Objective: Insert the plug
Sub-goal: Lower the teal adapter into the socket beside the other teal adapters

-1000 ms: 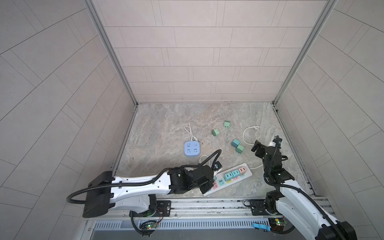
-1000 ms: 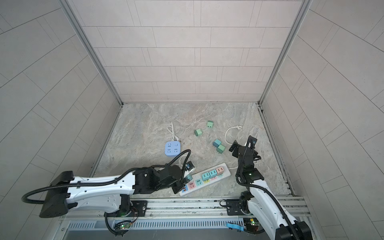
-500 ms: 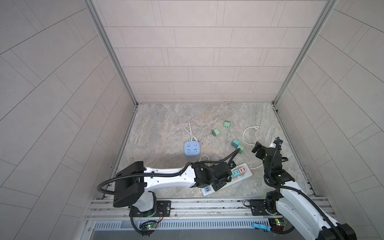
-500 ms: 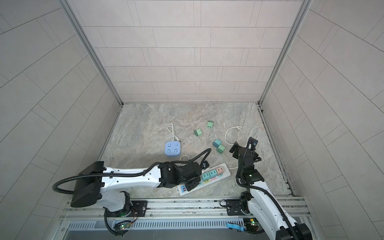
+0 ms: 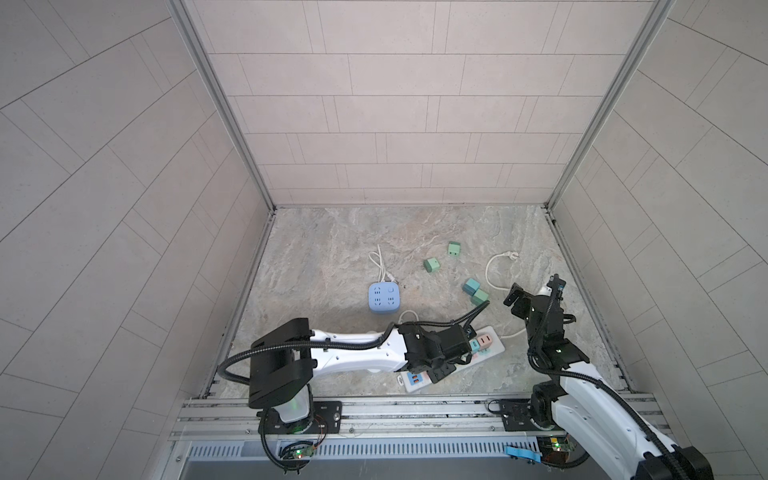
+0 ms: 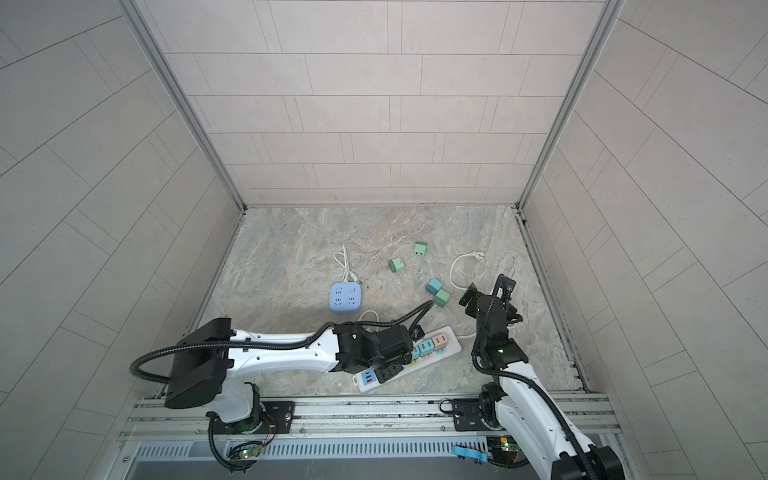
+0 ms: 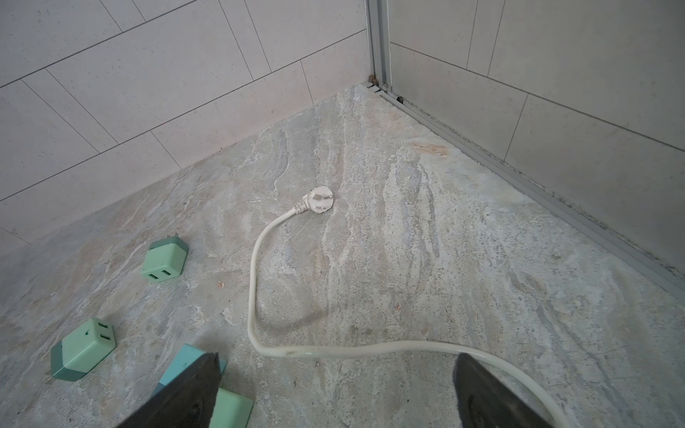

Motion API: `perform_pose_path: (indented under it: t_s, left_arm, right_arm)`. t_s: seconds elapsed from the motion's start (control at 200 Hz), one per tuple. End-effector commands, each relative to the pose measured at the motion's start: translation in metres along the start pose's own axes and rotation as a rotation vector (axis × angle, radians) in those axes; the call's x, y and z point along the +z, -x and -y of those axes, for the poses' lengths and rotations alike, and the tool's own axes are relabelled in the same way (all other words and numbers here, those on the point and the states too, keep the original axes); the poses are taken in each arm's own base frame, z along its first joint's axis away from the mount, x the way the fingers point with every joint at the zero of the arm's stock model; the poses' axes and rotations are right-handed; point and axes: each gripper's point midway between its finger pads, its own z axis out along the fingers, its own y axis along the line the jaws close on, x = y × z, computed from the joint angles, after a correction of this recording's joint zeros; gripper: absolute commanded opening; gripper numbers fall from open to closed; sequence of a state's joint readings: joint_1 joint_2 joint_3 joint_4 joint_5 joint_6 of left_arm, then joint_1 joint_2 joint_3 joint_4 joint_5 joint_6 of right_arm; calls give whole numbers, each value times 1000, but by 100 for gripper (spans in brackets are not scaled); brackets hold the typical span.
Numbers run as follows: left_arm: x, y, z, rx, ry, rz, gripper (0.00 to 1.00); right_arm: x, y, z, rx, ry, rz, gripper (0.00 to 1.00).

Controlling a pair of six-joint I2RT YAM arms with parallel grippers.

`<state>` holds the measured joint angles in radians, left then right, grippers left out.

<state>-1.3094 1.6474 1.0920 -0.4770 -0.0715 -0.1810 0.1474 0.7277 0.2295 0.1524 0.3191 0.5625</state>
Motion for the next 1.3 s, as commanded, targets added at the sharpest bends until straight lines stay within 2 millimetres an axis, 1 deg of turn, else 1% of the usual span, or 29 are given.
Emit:
perform_pose_path:
  t_s: [0.0,0.47,0.851,1.141,1.296]
  left_arm:
    - [-3,5,2,22,-4,7,0]
    - [4,6,7,37,-40,-5,0]
    - [20,-1,-5,18,-24,-53,0]
    - [22,-4,-5,16,-38,-58,0]
    - [30,-7,-5,15,-45,-70,0]
  right_arm:
    - [0,1,4,15,-21,5,100]
    - [0,0,4,16,-21,4,100]
    - [0,1,4,17,-21,7,100]
    - [0,1,5,18,-22,6,100]
    - [-1,1,5,19,-22,7,100]
